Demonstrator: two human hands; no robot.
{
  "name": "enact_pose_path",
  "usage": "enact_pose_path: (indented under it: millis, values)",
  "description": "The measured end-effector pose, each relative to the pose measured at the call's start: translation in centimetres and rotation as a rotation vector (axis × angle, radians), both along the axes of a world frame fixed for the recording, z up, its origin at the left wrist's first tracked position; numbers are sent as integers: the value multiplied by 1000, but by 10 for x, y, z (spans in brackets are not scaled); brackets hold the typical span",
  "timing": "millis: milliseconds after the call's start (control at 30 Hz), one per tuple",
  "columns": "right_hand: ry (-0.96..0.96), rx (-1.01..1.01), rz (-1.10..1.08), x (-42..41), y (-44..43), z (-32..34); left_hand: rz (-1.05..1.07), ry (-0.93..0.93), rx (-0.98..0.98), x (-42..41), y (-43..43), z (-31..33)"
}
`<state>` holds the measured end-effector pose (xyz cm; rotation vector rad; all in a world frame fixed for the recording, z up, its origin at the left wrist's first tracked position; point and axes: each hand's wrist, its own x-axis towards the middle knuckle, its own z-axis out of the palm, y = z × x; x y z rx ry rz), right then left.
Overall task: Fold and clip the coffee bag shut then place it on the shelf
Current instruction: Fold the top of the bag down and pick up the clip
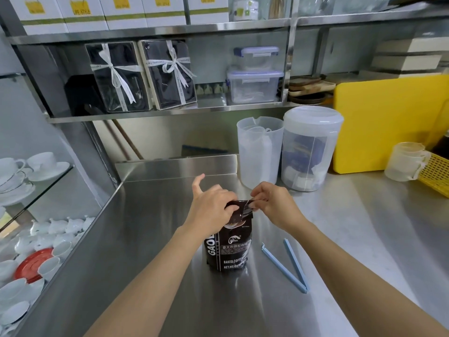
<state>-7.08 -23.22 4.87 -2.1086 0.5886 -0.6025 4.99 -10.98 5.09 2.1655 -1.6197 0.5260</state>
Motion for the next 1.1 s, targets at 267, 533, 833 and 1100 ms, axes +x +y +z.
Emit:
enact_pose_path:
  millis: [267,533,833,1100]
  values:
    - [-17,-11,-12,9,-3,-3,11,-73,8,-6,-9,-2]
    - [-52,4,37,11,-6,-8,-12,-73,8,-10,-13,3]
    - [228,-113,-56,-37,-28,-65,-10,-53,-29,-9,-15,3]
    - [859,-180,-5,-83,-26,-133,-17,-64,-18,-8,-20,3]
